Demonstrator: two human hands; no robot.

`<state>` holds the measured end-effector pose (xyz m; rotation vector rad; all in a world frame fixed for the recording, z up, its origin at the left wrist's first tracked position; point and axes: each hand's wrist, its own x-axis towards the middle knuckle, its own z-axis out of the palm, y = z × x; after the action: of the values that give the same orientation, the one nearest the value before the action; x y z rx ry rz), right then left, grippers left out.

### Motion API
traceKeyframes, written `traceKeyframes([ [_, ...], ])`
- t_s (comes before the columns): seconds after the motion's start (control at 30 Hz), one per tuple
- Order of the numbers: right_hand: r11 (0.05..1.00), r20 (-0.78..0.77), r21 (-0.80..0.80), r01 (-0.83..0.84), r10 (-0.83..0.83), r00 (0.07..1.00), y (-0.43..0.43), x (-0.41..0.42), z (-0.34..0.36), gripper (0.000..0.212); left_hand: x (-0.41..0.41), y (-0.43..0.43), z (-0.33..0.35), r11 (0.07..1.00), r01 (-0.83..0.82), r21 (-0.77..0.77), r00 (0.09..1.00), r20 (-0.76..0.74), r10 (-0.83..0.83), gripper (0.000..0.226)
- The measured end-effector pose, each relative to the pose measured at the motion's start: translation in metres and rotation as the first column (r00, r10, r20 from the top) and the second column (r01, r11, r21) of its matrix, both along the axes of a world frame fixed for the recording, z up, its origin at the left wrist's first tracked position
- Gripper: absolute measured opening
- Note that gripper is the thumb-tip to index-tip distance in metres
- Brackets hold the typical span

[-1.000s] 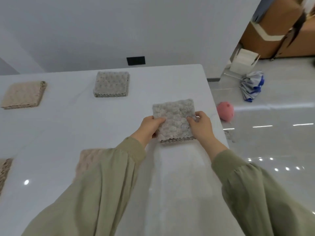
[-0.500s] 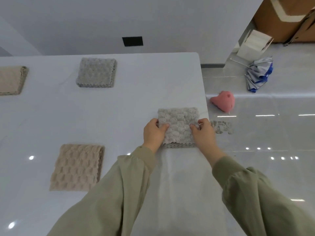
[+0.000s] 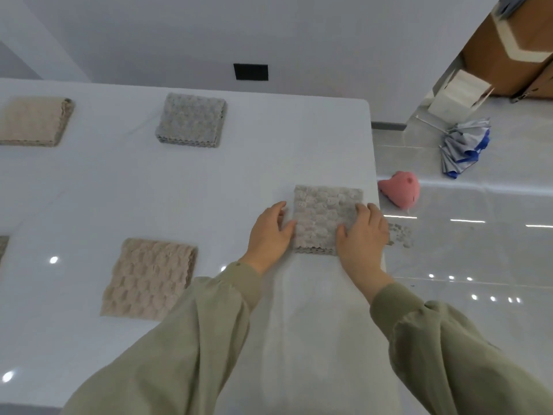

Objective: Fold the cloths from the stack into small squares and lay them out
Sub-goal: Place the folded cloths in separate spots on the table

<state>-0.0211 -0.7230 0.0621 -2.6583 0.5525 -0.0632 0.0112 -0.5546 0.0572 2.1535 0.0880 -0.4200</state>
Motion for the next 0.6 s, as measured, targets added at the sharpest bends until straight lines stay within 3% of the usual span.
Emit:
traceKeyframes([
  [0.2, 0.963, -0.009, -0.012, -0.268, 0.268, 0.963, 0.11, -0.018, 0.012, 0.059, -0.03, 0.088, 0.021, 0.998, -0.064, -0.021, 0.997, 0.029, 0.065, 0.033],
  [0.27, 0.94, -0.003, 0.07, -0.335, 0.336, 0.942, 0.151, -0.023, 0.011, 0.057, -0.038, 0.125, 0.026, 0.997, -0.079, -0.026, 0.996, 0.048, 0.081, 0.032],
  [0.33, 0.896, -0.002, 0.263, -0.358, 0.372, 0.928, 0.19, -0.029, 0.008, 0.056, -0.043, 0.165, 0.029, 0.998, -0.071, -0.002, 0.99, 0.124, 0.07, 0.033],
  [0.47, 0.745, -0.07, 0.656, -0.124, 0.224, 0.972, 0.254, -0.043, 0.005, 0.053, -0.052, 0.251, 0.018, 0.989, -0.143, 0.04, 0.965, 0.229, 0.13, 0.036],
  [0.6, 0.631, -0.114, 0.774, 0.06, 0.045, 0.992, 0.294, -0.052, 0.006, 0.05, -0.057, 0.304, 0.0, 0.956, -0.253, -0.146, 0.967, -0.023, 0.252, 0.038],
])
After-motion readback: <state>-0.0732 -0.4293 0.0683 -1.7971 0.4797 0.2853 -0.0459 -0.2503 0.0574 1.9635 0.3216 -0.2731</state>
